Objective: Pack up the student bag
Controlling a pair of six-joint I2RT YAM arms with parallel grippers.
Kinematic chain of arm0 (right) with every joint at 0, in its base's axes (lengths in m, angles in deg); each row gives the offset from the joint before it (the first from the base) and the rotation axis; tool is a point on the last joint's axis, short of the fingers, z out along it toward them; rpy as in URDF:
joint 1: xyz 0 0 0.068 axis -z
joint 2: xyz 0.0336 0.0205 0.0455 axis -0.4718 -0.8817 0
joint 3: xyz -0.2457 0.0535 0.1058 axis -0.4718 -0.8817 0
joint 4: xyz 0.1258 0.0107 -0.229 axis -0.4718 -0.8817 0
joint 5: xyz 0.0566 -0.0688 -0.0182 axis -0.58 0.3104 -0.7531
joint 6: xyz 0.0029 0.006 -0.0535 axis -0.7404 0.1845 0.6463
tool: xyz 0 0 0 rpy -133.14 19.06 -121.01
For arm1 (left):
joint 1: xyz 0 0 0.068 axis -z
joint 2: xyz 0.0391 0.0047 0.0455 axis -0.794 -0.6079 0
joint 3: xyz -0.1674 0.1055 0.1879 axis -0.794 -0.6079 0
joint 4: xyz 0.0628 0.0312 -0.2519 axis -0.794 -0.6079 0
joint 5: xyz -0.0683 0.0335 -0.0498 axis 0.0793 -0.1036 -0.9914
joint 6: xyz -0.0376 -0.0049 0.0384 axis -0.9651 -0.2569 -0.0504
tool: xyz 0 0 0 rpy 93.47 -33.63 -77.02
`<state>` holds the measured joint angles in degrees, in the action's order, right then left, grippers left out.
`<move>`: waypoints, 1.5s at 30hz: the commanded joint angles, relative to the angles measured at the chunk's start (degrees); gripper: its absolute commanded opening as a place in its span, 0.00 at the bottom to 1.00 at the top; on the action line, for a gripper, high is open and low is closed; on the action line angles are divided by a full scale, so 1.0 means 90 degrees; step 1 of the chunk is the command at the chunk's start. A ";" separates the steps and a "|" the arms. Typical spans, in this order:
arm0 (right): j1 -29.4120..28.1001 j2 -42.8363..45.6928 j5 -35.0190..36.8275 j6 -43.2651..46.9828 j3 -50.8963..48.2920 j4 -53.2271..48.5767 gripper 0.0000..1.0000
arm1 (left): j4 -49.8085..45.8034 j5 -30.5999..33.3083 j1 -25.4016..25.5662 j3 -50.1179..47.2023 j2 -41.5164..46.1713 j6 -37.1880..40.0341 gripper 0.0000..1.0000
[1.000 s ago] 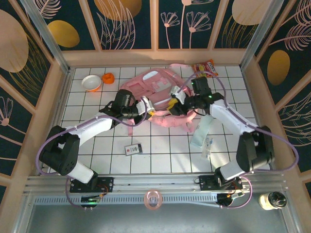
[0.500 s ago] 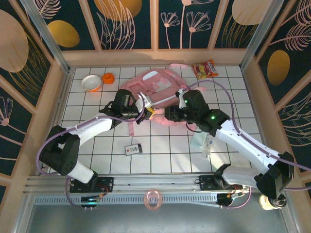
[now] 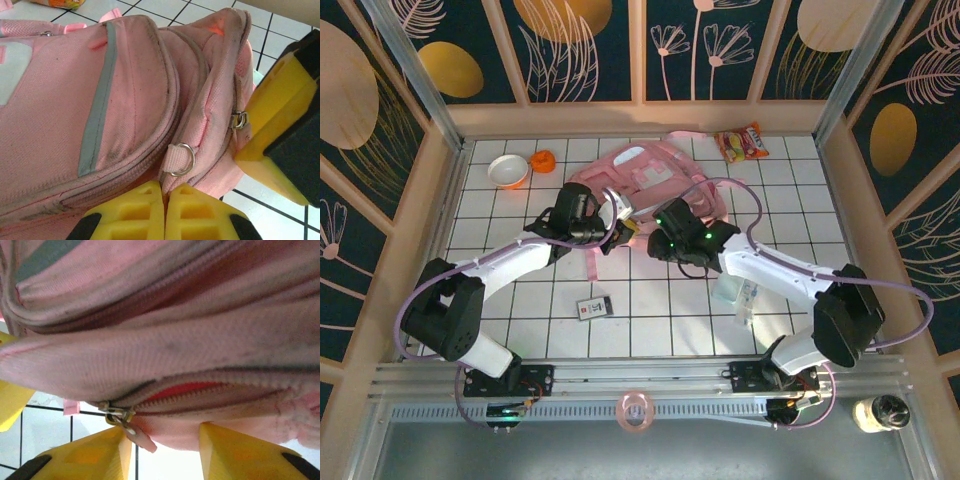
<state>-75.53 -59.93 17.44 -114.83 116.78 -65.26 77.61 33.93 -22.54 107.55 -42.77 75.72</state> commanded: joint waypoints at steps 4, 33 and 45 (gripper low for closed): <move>-0.0012 -0.0042 0.0737 0.0033 0.0451 0.0280 0.27 | 0.0290 -0.0377 -0.0017 0.0255 0.0118 -0.0269 0.00; 0.0878 0.0308 -0.0179 0.1222 -0.0047 0.0055 0.27 | -0.0022 -0.0012 -0.0075 0.0176 0.0340 -0.0194 0.00; 0.0921 0.0348 -0.1546 0.2393 -0.0255 0.0735 0.44 | 0.0066 -0.0155 -0.0089 0.0153 0.0352 -0.0212 0.00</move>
<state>-67.25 -56.74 7.99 -97.17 115.04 -61.35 75.64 34.83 -22.94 107.55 -42.01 75.56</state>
